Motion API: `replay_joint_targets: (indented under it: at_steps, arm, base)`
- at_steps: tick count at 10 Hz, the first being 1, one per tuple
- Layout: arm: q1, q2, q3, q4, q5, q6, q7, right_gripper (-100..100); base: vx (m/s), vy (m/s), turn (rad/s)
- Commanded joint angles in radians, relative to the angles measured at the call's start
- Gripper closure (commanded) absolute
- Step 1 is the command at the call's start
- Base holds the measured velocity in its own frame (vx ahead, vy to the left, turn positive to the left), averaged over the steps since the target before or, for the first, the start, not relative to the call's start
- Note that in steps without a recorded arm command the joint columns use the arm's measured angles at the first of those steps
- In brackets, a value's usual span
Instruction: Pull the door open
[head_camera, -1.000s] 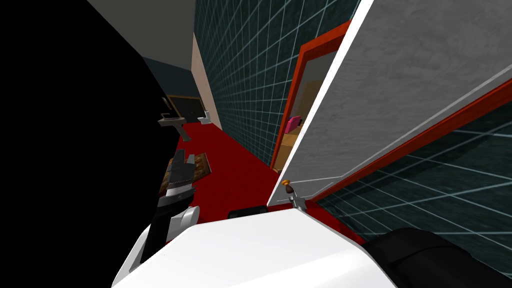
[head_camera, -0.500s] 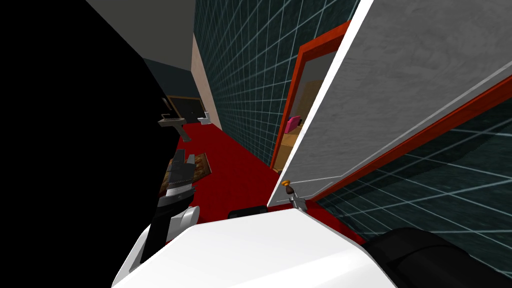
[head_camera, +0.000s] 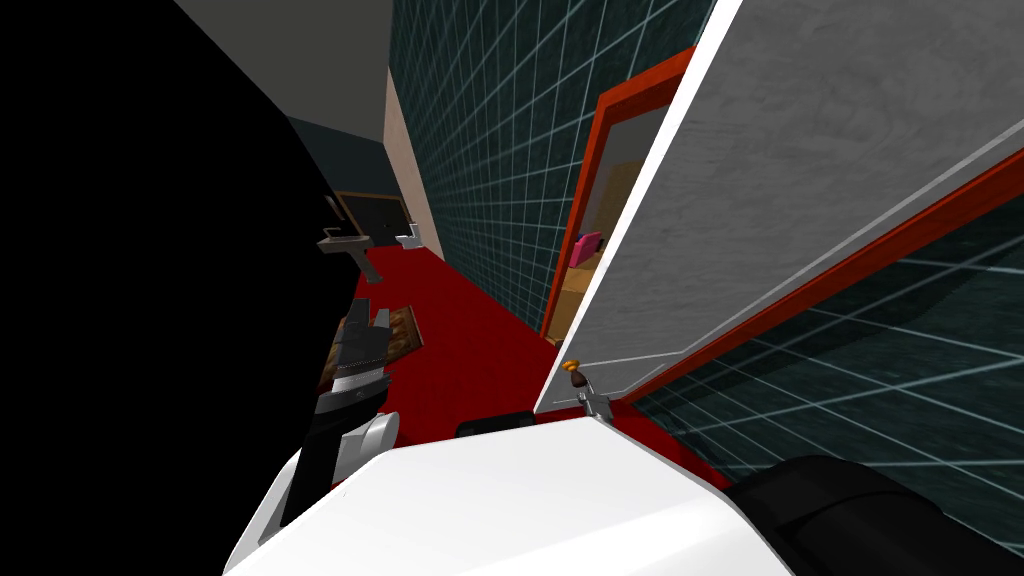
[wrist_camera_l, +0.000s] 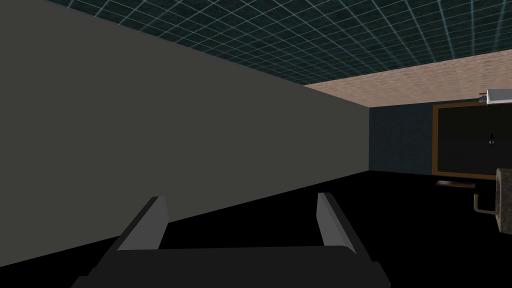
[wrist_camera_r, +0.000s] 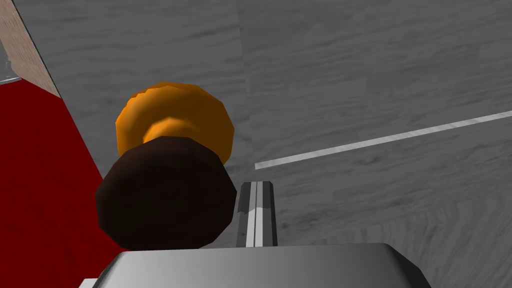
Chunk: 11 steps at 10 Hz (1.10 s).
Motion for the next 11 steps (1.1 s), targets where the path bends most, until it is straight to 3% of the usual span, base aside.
replay_joint_targets:
  at_steps: [1,11]
  arm:
    - [0.008,0.015,0.028,-0.026,0.015,0.000,0.001,-100]
    - [0.007,0.014,0.030,-0.025,0.016,-0.002,0.000,-100]
  base:
    - [-0.016,-0.015,0.023]
    - [-0.004,0.001,0.001]
